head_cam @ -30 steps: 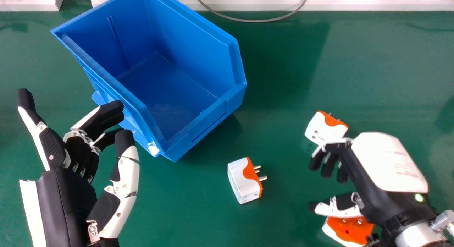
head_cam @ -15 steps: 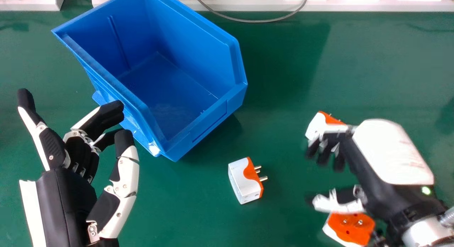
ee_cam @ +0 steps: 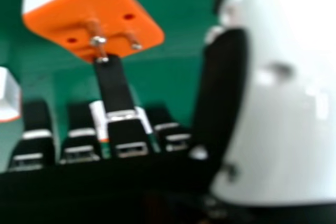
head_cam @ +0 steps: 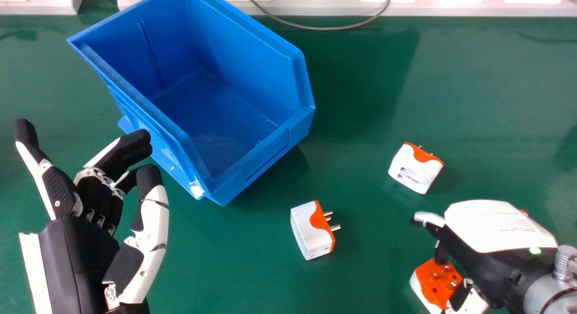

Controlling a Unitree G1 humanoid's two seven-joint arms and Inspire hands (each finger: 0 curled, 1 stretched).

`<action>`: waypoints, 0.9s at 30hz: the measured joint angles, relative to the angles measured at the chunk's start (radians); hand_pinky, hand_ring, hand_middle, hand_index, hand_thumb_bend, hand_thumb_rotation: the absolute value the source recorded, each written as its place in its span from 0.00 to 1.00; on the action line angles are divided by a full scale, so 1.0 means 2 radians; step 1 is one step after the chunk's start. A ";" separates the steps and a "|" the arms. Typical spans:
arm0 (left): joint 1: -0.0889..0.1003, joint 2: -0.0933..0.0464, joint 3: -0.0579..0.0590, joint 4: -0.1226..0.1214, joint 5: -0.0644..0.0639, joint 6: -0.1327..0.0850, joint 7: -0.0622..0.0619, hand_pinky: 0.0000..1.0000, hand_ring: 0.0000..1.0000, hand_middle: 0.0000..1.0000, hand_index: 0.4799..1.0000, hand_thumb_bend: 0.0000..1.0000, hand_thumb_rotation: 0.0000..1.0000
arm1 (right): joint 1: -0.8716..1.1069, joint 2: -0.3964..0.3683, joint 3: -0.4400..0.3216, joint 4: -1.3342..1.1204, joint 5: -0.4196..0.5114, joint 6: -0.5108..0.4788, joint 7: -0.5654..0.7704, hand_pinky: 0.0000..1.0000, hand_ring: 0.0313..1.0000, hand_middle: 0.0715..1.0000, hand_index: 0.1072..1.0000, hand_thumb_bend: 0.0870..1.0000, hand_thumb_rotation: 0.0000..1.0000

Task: Pick all objects and put in blue box

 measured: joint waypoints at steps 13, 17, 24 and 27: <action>0.000 0.000 0.000 0.000 0.001 0.002 0.000 0.66 0.71 0.70 0.46 0.29 0.00 | -0.001 0.013 0.000 0.002 -0.015 -0.007 0.002 1.00 1.00 1.00 1.00 1.00 0.34; -0.001 0.000 0.000 0.000 0.001 0.003 -0.001 0.66 0.71 0.70 0.45 0.29 0.00 | -0.002 0.016 -0.001 0.002 -0.020 -0.007 0.004 1.00 1.00 1.00 1.00 1.00 0.34; -0.004 0.000 0.000 0.000 0.001 0.004 -0.001 0.66 0.71 0.70 0.45 0.29 0.00 | 0.008 0.025 -0.006 0.002 -0.022 -0.011 -0.018 1.00 1.00 1.00 1.00 1.00 0.31; -0.005 0.000 0.000 0.000 0.000 0.005 -0.002 0.66 0.72 0.70 0.46 0.29 0.00 | 0.011 0.026 -0.006 0.002 -0.035 -0.016 -0.034 1.00 1.00 1.00 1.00 1.00 0.31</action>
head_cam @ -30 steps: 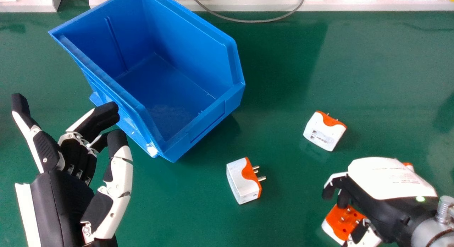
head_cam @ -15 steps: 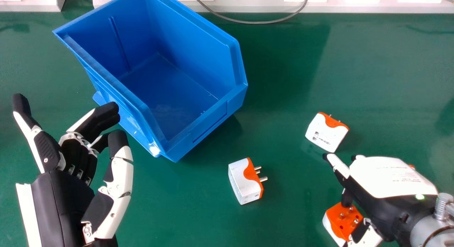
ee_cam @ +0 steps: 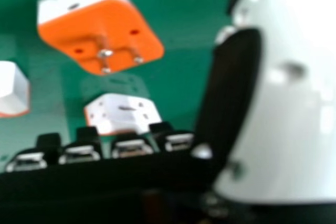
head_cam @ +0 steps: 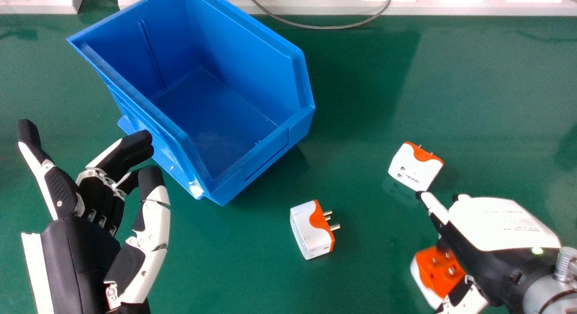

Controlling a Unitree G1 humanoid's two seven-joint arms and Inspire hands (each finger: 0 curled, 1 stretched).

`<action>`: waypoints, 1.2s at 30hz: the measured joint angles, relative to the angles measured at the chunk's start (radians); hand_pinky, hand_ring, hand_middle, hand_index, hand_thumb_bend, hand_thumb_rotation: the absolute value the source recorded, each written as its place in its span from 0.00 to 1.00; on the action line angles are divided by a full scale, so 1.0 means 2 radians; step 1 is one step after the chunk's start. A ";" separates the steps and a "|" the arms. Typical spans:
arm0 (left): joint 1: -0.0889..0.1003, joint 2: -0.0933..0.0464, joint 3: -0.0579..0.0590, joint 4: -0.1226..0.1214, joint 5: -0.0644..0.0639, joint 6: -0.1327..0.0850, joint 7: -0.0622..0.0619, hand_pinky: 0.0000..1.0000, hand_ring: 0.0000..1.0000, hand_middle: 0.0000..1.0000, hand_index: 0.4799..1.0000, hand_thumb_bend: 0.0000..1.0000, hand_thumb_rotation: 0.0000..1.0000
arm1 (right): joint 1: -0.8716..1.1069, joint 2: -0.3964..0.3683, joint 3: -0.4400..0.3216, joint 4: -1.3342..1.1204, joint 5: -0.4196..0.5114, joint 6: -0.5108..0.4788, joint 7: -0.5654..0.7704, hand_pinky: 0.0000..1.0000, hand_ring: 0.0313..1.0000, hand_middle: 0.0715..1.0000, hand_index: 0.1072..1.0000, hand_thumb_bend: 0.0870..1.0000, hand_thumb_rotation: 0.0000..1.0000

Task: Pick all objects and put in blue box

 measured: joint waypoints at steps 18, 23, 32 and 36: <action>0.000 0.000 0.000 0.000 0.000 0.000 0.000 0.66 0.71 0.70 0.46 0.29 0.00 | 0.015 0.012 -0.010 -0.011 -0.026 -0.026 -0.033 1.00 1.00 1.00 1.00 1.00 0.32; 0.002 0.000 0.000 -0.001 0.000 0.000 0.000 0.66 0.71 0.70 0.46 0.29 0.00 | 0.013 0.020 -0.007 0.008 -0.026 -0.029 -0.039 1.00 1.00 1.00 1.00 1.00 0.31; 0.003 0.000 0.000 -0.001 0.000 0.000 -0.002 0.66 0.72 0.70 0.46 0.29 0.00 | -0.028 0.020 0.022 0.140 -0.019 -0.035 -0.079 0.90 1.00 1.00 0.95 0.94 0.17; 0.004 0.000 0.000 -0.001 0.000 0.000 -0.003 0.66 0.71 0.70 0.46 0.30 0.00 | -0.050 0.032 0.026 0.200 -0.001 -0.024 -0.139 0.64 0.88 0.97 0.85 0.85 0.05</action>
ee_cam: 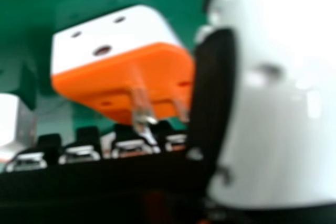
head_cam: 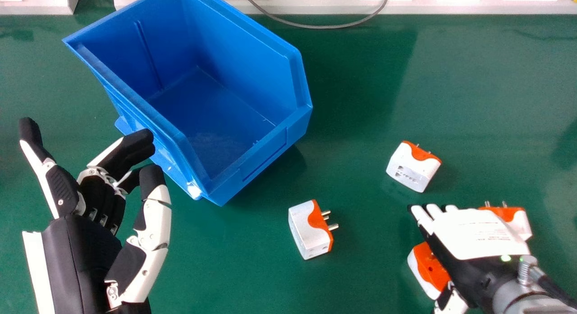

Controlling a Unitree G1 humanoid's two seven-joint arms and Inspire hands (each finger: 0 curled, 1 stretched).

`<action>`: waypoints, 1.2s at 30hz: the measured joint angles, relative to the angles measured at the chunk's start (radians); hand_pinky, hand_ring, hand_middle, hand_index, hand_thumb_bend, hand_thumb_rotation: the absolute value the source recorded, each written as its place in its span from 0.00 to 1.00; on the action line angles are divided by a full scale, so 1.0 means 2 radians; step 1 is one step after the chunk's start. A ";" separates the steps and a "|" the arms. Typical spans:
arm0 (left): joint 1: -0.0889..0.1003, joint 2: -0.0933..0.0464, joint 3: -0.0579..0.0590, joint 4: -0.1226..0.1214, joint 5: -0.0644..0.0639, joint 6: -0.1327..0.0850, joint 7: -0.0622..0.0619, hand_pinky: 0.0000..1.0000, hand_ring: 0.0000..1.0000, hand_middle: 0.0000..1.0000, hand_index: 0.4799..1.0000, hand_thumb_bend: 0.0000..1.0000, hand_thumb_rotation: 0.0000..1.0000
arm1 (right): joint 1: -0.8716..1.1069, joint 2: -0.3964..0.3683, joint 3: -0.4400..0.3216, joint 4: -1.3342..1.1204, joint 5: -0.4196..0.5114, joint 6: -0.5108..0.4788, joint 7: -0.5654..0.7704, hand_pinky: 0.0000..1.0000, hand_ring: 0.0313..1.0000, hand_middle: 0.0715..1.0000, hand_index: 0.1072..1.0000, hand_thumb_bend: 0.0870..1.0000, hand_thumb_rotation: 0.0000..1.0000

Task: Pick all objects and put in blue box

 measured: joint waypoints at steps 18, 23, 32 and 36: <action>0.002 0.000 -0.001 -0.001 0.000 0.000 0.000 0.66 0.71 0.70 0.46 0.29 0.00 | 0.000 -0.006 0.000 0.055 0.122 -0.034 -0.178 0.24 0.37 0.44 0.46 0.47 0.00; 0.002 0.000 -0.001 -0.001 0.000 0.000 0.000 0.66 0.71 0.70 0.46 0.29 0.00 | 0.001 -0.010 0.000 0.043 0.139 -0.037 -0.194 0.22 0.36 0.43 0.46 0.47 0.00; 0.002 0.000 -0.001 -0.001 0.000 0.000 0.001 0.66 0.71 0.70 0.46 0.29 0.00 | 0.005 -0.013 0.002 0.023 0.159 -0.052 -0.225 0.21 0.34 0.42 0.46 0.46 0.00; 0.002 0.000 -0.001 -0.001 0.000 0.000 0.001 0.66 0.72 0.70 0.46 0.29 0.00 | 0.013 -0.012 0.000 0.009 0.180 -0.072 -0.245 0.25 0.35 0.43 0.47 0.47 0.00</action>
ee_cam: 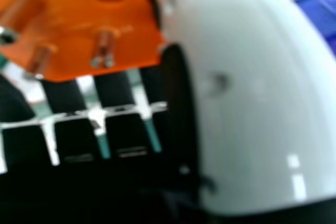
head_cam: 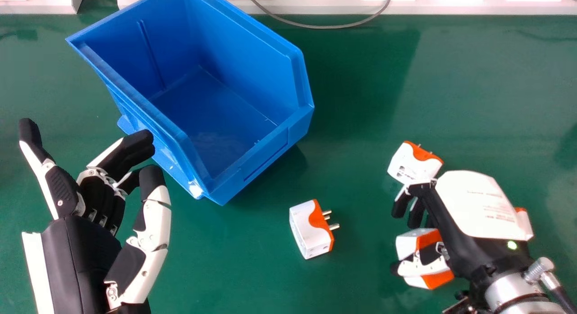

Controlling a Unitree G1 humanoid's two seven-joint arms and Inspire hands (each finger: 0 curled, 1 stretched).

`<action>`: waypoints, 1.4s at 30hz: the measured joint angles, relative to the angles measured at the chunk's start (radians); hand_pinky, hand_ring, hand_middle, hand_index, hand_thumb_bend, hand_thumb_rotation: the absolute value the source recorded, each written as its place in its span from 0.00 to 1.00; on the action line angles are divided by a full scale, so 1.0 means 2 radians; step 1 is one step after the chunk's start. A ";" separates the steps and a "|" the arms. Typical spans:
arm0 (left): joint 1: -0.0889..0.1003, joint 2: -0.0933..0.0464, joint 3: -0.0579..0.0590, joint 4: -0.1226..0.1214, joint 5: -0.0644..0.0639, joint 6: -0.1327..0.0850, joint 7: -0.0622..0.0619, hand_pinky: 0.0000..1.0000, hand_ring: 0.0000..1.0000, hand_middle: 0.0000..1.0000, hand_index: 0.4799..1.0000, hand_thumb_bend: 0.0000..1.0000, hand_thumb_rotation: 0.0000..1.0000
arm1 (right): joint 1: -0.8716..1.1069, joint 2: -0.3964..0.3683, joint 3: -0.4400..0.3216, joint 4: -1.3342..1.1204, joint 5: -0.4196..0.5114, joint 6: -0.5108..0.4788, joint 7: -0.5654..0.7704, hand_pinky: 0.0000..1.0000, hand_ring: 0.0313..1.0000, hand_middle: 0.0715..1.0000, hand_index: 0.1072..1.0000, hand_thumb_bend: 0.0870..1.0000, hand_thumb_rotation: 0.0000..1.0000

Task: Pick all objects and put in blue box

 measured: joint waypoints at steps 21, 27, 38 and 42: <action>-0.008 0.000 0.000 0.001 0.003 0.000 0.003 0.66 0.71 0.70 0.46 0.30 0.00 | -0.027 0.036 -0.009 -0.025 0.038 -0.109 -0.122 0.31 0.39 0.47 0.48 0.45 0.00; -0.019 0.000 0.001 0.004 0.009 0.000 0.004 0.66 0.72 0.70 0.46 0.29 0.00 | -0.082 0.067 0.019 -0.025 0.055 -0.113 -0.109 0.29 0.40 0.48 0.50 0.44 0.00; -0.025 -0.001 0.002 0.007 0.013 -0.001 0.012 0.66 0.72 0.70 0.46 0.28 0.00 | -0.152 0.085 0.043 -0.020 0.053 -0.120 -0.107 0.31 0.39 0.46 0.48 0.45 0.00; -0.026 -0.001 0.003 0.009 0.013 -0.007 0.012 0.66 0.72 0.70 0.47 0.28 0.00 | -0.153 0.085 0.044 -0.020 0.052 -0.113 -0.101 0.31 0.39 0.45 0.48 0.45 0.00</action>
